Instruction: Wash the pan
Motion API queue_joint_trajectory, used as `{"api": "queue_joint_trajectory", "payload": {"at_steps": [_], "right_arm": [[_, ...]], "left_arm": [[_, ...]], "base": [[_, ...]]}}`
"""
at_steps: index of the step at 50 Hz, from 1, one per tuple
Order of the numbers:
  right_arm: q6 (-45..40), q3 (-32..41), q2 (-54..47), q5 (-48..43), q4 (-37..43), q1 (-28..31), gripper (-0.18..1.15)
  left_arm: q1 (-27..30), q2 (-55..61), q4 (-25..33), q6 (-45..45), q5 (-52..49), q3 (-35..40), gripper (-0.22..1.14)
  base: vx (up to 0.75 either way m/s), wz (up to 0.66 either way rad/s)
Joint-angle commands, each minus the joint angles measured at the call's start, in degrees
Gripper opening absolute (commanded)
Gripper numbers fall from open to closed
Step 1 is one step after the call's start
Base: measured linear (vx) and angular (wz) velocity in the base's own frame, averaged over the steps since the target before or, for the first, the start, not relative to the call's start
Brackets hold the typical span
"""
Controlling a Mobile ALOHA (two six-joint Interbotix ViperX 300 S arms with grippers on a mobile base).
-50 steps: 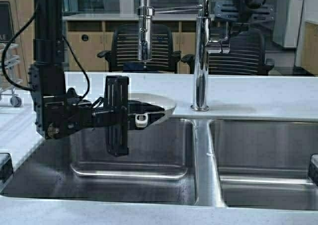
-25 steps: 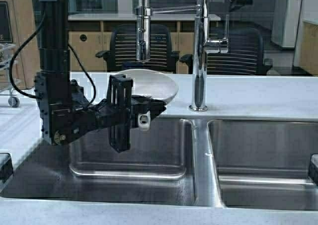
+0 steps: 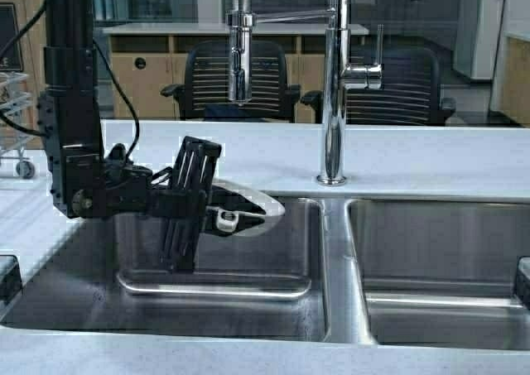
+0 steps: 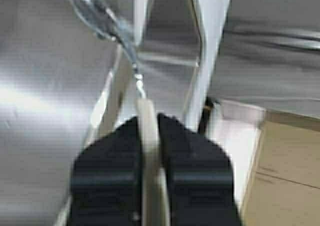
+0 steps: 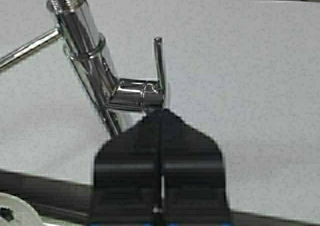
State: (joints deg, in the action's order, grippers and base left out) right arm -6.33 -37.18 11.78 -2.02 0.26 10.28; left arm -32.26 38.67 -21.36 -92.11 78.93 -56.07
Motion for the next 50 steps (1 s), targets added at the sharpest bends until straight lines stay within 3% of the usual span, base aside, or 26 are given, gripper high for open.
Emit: {"api": "queue_joint_trajectory", "payload": {"at_steps": [1,8,14,27,40,50], "right_arm": [[0.2,-1.2,4.8,0.9,0.5,0.1,0.05],[0.3,-2.3,8.3,1.7,0.5,0.1,0.05],[0.5,-2.8,11.0,2.4,0.4,0.0,0.05],[0.6,-5.1,15.6,3.0,0.4,0.1,0.05],[0.4,-8.3,16.3,2.8,0.4,0.1,0.05],[0.4,-9.8,16.6,2.5,0.4,0.1,0.05]], "left_arm": [[-0.2,2.2,-4.2,-5.3,9.8,3.6,0.03],[-0.2,9.3,-3.8,-5.4,23.9,8.9,0.03],[-0.2,12.0,-3.8,-3.0,23.8,11.4,0.03],[-0.2,8.4,-3.2,13.6,20.9,9.8,0.03],[-0.2,-4.2,-1.7,12.6,-12.4,1.9,0.03],[-0.2,-16.8,-5.6,12.8,-48.6,2.4,0.03]], "base": [[0.00,0.00],[0.00,0.00],[-0.01,0.00],[0.00,0.00],[0.00,0.00],[0.00,0.00]]}}
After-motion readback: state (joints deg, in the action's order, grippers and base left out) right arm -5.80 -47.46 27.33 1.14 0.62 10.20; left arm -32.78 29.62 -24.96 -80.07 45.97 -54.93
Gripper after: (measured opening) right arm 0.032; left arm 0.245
